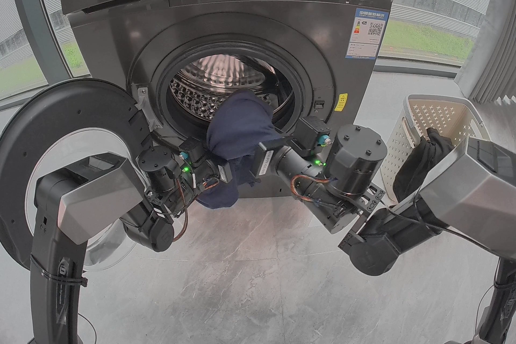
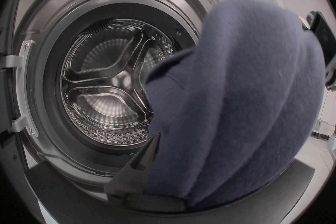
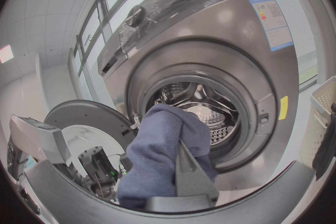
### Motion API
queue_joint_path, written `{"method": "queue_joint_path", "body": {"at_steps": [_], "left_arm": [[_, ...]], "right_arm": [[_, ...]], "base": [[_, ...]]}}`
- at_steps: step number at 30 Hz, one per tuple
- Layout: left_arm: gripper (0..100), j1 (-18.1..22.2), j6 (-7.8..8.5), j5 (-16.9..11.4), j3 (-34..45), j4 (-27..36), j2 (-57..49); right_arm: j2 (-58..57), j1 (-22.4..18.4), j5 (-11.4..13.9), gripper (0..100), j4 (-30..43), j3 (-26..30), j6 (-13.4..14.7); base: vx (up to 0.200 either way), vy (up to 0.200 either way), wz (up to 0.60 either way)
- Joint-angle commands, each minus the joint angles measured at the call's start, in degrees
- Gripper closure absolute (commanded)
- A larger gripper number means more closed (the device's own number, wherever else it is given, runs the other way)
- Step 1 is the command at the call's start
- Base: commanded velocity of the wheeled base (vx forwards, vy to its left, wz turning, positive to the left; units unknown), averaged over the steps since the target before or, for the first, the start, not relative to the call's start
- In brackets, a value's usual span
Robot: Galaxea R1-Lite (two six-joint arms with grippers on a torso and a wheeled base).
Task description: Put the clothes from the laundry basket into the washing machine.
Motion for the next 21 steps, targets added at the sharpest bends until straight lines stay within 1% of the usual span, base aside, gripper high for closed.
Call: {"method": "queue_joint_path", "body": {"at_steps": [1, 3, 4, 5, 8, 10, 11, 14, 16, 18, 19, 20, 21], "left_arm": [[100, 0.7, -0.69, 1.3, 0.1, 0.1, -0.4], [100, 0.6, -1.65, 1.6, 0.8, 0.1, -2.6], [100, 0.6, -1.65, 1.6, 0.8, 0.1, -2.6], [100, 0.4, -2.44, 2.3, 1.1, 0.1, -4.1], [100, -0.2, -3.15, 3.2, 1.7, 0.1, -6.4], [100, -0.4, -3.23, 3.2, 3.0, 0.1, -7.8], [100, -0.4, -3.23, 3.2, 3.0, 0.1, -7.8], [100, -0.9, -3.32, 3.2, 6.7, 0.1, -11.0], [100, -1.0, -3.32, 3.2, 7.4, 0.1, -11.5], [100, -1.2, -3.5, 3.3, 8.7, 0.0, -13.0], [100, -1.3, -3.23, 3.5, 9.8, -0.1, -14.4], [100, -1.3, -3.23, 3.5, 10.1, -0.1, -14.8], [100, -1.3, -3.23, 3.6, 10.7, -0.1, -16.0]], "right_arm": [[-2.7, -4.5, -0.1, 100, -0.3, 6.3, 0.0], [-2.7, -5.8, 0.0, 100, -0.3, 9.1, 0.0], [-2.7, -5.8, 0.0, 100, -0.3, 9.1, 0.0], [-2.6, -6.1, 0.1, 100, -0.4, 11.8, 0.0], [-2.0, -5.8, 0.1, 100, -0.6, 14.4, 0.0], [-1.7, -5.5, 0.2, 100, -0.6, 15.2, 0.0], [-1.7, -5.5, 0.2, 100, -0.6, 15.2, 0.0], [-0.3, -5.2, 0.4, 100, -1.1, 14.9, -0.1], [-0.2, -5.1, 0.5, 100, -1.3, 14.9, -0.1], [-0.3, -4.4, 0.8, 100, -1.6, 15.4, -0.1], [-0.5, -3.4, 0.8, 100, -1.6, 16.2, 0.0], [-0.6, -3.2, 0.8, 100, -1.6, 16.2, 0.0], [-0.8, -2.9, 0.9, 0, -1.7, 16.4, 0.1]], "base": [[0.0, 0.0, 0.0], [0.0, 0.0, 0.0], [0.0, 0.0, 0.0], [0.0, 0.0, 0.0], [0.0, 0.0, 0.0], [0.0, 0.0, 0.0], [0.0, 0.0, 0.0], [0.0, 0.0, 0.0], [0.0, 0.0, 0.0], [0.0, 0.0, 0.0], [0.0, 0.0, 0.0], [0.0, 0.0, 0.0], [0.0, 0.0, 0.0]]}}
